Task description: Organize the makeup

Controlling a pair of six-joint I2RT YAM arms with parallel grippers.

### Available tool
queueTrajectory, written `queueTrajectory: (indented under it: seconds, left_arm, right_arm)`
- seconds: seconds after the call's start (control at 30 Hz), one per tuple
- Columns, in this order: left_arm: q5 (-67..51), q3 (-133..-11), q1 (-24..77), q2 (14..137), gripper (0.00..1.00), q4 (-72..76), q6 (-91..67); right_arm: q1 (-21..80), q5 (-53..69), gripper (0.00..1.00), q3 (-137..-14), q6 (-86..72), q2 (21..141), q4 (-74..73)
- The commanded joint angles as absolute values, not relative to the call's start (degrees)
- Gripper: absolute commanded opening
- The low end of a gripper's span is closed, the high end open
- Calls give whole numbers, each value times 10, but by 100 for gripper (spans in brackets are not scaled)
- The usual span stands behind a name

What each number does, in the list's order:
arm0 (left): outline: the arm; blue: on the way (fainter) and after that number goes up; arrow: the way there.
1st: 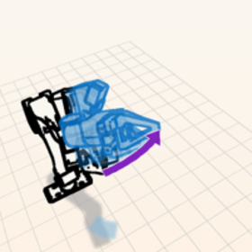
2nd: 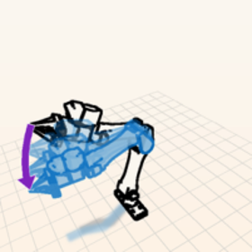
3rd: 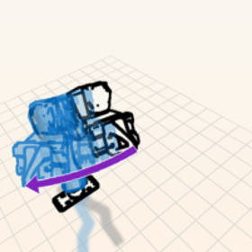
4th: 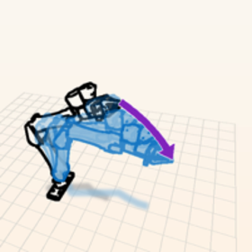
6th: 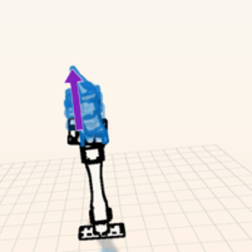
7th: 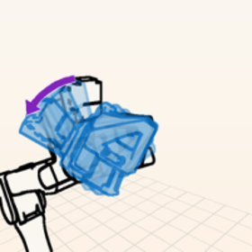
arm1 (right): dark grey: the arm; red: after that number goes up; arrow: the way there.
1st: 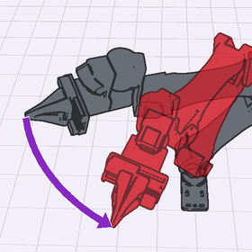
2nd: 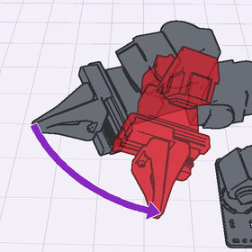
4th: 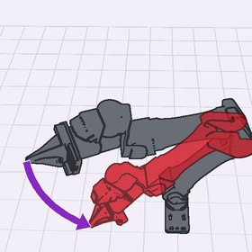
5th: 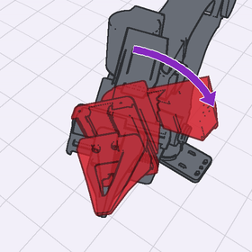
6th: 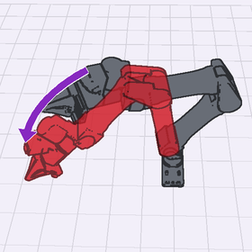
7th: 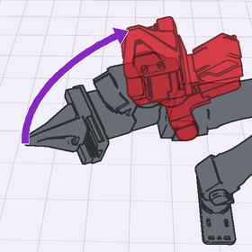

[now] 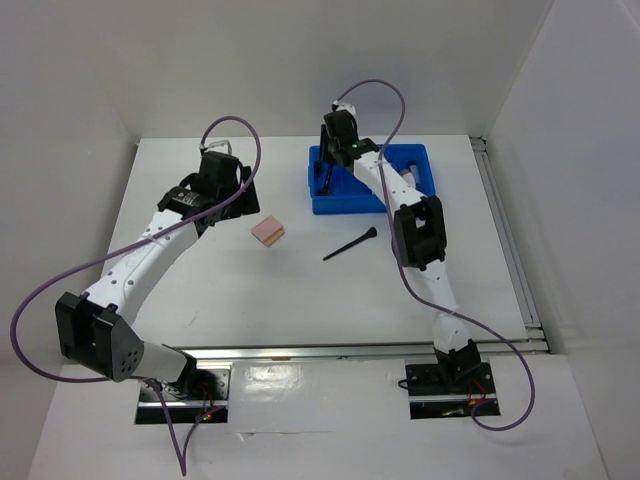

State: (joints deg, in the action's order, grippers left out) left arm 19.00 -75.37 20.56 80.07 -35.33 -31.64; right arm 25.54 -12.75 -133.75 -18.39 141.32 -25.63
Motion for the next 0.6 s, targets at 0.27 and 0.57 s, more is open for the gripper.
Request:
queueTrajectory:
  seconds: [0.27, 0.57]
  left_arm:
    - [197, -776, 206, 813, 93, -350, -309]
    - [202, -776, 206, 813, 93, -350, -304]
  right_arm:
    - [245, -98, 48, -1376, -193, 1456, -239]
    - [245, -93, 43, -1376, -199, 1480, -234]
